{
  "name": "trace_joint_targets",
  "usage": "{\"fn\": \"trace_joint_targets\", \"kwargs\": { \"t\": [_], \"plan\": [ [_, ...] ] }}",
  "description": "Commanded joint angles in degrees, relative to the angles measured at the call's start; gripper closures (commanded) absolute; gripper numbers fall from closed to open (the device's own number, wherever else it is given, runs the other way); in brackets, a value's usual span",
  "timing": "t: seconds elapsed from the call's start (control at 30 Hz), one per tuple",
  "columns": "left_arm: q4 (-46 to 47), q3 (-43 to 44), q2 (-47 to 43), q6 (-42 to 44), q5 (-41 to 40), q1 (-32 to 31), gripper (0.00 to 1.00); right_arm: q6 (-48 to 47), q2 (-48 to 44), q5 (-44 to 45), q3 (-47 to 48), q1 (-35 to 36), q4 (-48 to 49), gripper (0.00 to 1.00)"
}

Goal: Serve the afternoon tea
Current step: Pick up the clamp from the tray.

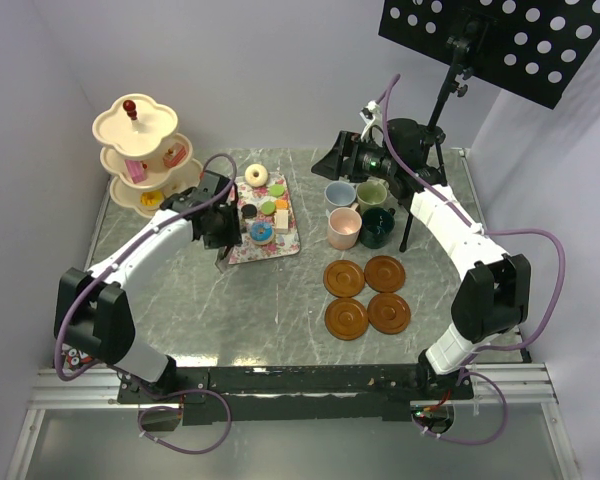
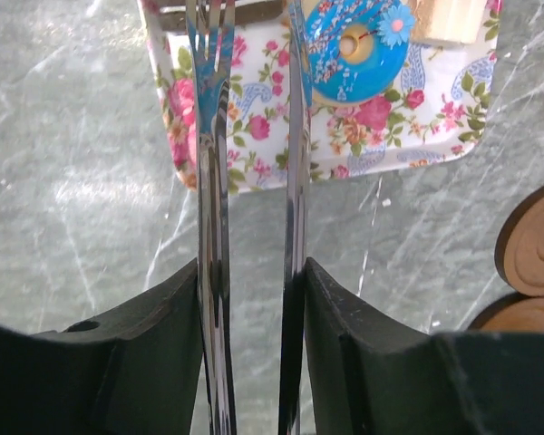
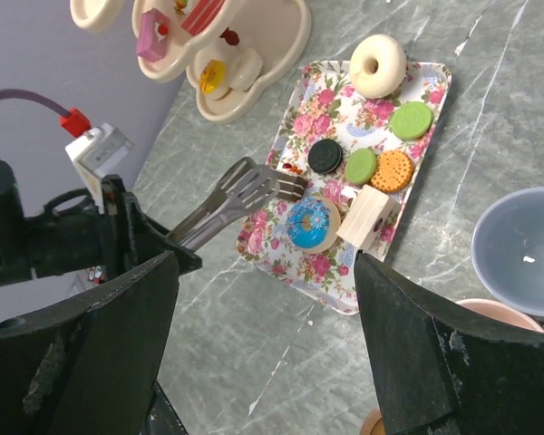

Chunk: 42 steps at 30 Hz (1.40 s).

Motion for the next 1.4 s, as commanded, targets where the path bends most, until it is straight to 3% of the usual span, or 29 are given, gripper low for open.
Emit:
{"fn": "trace_joint_targets", "kwargs": {
  "t": [0.0, 0.2, 0.47, 1.37],
  "plan": [
    [-9.4, 7.23, -0.28, -1.65, -1.59, -0.03, 0.53, -0.52, -2.69, -0.9, 0.38, -0.54, 1.03, 0.16],
    [-18.37, 14.54, 1.83, -1.56, -2.39, 0.32, 0.52, -1.05, -2.69, -0.81, 0.82, -0.54, 0.77, 0.16],
    [-23.56, 21.83, 8.33, 1.86, 2.01, 3.14, 0.52, -0.6, -2.69, -1.6, 0.39, -0.63, 1.21, 0.16],
    [-25.06, 30.01, 17.74, 5.91, 0.52, 3.31, 0.43, -0.34, -2.16, -2.74, 0.56, -0.63, 2.09, 0.16]
  ]
}}
